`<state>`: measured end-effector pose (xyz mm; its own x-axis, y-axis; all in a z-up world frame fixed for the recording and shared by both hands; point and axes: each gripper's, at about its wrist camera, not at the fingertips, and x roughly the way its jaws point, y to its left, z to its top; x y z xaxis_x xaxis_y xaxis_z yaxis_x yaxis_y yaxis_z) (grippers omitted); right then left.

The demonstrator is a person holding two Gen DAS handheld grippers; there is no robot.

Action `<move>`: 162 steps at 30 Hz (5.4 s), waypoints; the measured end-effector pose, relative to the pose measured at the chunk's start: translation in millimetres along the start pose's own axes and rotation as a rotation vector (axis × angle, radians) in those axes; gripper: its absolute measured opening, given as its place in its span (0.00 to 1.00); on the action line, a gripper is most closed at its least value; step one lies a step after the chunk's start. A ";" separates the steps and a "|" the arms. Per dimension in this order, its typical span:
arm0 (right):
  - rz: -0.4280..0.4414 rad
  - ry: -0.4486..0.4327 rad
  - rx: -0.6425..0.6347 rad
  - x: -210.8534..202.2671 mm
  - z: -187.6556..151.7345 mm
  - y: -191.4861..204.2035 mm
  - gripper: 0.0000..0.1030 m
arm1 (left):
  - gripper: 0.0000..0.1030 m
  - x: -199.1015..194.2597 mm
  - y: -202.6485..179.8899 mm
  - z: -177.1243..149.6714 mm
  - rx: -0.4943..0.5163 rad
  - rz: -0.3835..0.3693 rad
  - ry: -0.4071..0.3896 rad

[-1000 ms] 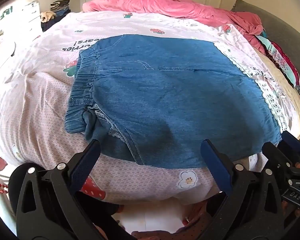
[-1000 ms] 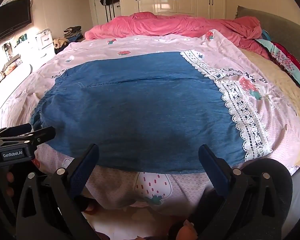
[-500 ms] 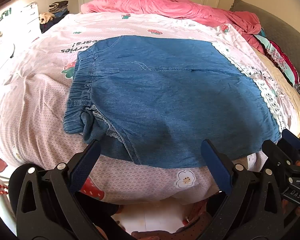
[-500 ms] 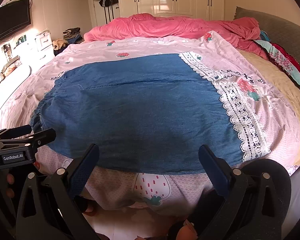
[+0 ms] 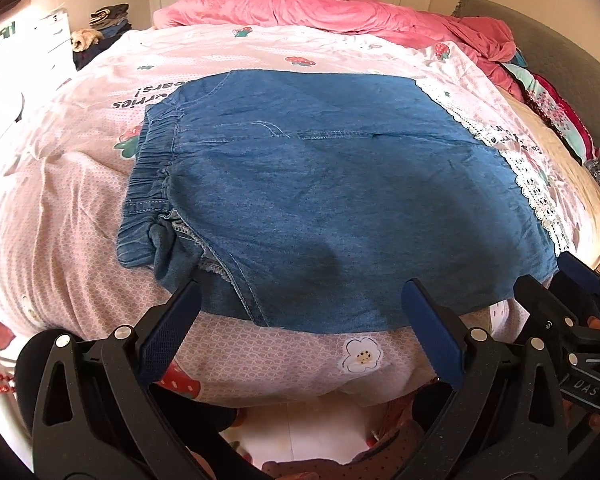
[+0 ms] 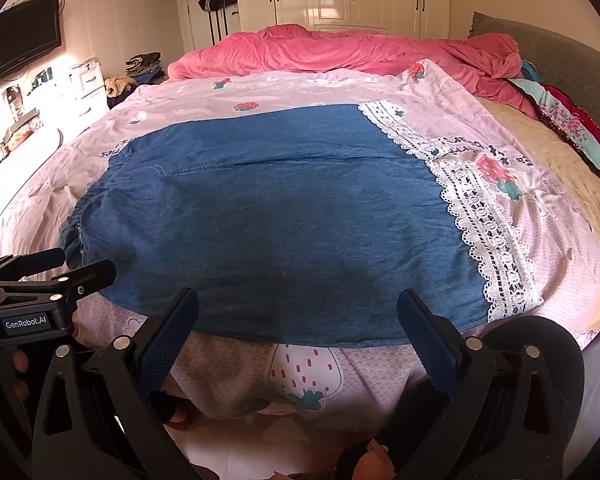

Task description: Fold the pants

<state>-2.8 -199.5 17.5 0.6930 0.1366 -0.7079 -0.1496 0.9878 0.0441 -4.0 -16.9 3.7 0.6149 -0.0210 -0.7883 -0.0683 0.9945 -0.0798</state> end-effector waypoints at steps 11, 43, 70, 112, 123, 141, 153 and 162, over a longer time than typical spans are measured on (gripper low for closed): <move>-0.010 -0.006 -0.006 -1.8 -0.4 -0.9 0.96 | 0.91 -3.1 4.1 0.5 -0.007 0.003 -0.001; 0.009 0.012 -0.051 10.8 13.5 2.2 0.96 | 0.91 -2.2 20.6 12.8 -0.037 0.025 -0.015; 0.075 0.036 -0.267 113.8 135.2 52.6 0.96 | 0.91 42.8 122.7 111.2 -0.196 0.102 -0.028; 0.180 0.198 -0.776 288.8 244.7 152.2 0.95 | 0.27 81.2 146.3 173.7 -0.019 -0.061 -0.138; 0.370 0.162 -0.646 263.5 216.8 144.4 0.08 | 0.27 83.7 147.5 168.4 -0.014 -0.049 -0.130; 0.382 -0.136 -0.350 97.4 148.8 69.6 0.07 | 0.27 16.6 98.8 137.1 0.102 -0.034 -0.300; 0.453 -0.008 -0.382 58.4 66.6 75.5 0.07 | 0.27 -9.9 96.6 61.2 0.008 -0.077 -0.240; 0.532 0.019 -0.392 40.3 47.5 82.9 0.08 | 0.31 -18.7 102.5 37.3 0.001 -0.027 -0.177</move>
<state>46.3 -108.5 26.1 0.4413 0.5936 -0.6730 -0.7165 0.6846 0.1340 6.8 89.3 33.0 0.7450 -0.0293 -0.6664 -0.0494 0.9939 -0.0990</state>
